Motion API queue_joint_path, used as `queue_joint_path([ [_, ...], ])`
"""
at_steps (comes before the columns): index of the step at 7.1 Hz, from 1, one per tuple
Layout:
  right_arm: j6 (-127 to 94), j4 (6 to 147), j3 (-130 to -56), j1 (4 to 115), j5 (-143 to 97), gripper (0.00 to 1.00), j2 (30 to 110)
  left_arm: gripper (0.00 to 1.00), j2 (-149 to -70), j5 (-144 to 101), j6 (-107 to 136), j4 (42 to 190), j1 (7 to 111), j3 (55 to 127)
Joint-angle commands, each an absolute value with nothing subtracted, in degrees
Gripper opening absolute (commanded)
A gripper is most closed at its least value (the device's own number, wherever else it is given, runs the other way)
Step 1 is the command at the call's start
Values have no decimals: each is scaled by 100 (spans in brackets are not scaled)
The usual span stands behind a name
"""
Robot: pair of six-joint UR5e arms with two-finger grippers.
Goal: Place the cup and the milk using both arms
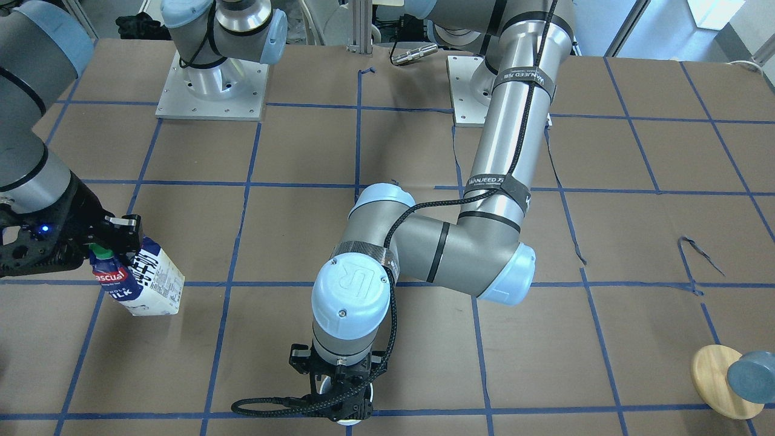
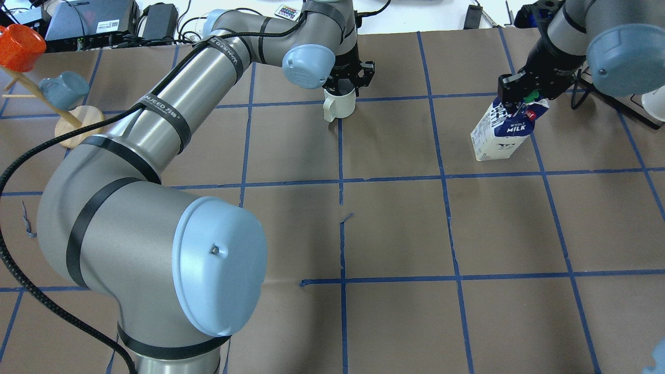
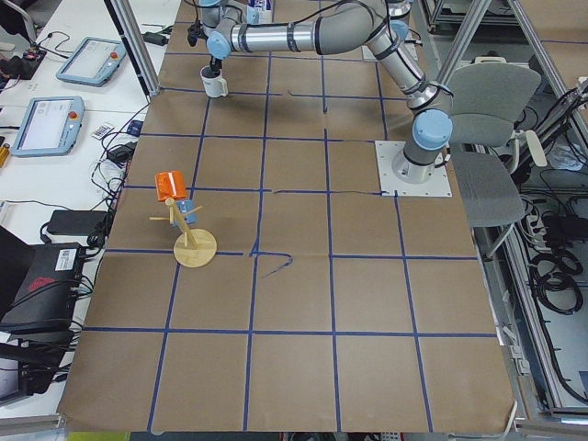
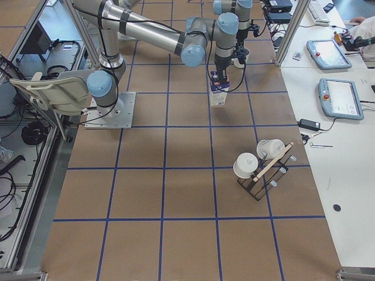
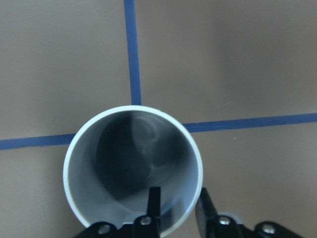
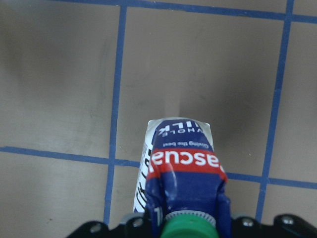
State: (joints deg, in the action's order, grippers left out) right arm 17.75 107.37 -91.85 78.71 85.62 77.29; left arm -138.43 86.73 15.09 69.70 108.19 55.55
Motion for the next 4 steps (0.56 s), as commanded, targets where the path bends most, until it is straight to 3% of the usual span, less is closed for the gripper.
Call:
queue_joint_path([
  [1, 1305, 10722, -8659, 8225, 8534, 23, 7359, 100, -13459, 8684, 1433, 7677, 10776, 5520],
  [4, 432, 10775, -7439, 8964, 8543, 22, 6411, 100, -12257, 8701, 891, 8679, 10504, 6132],
])
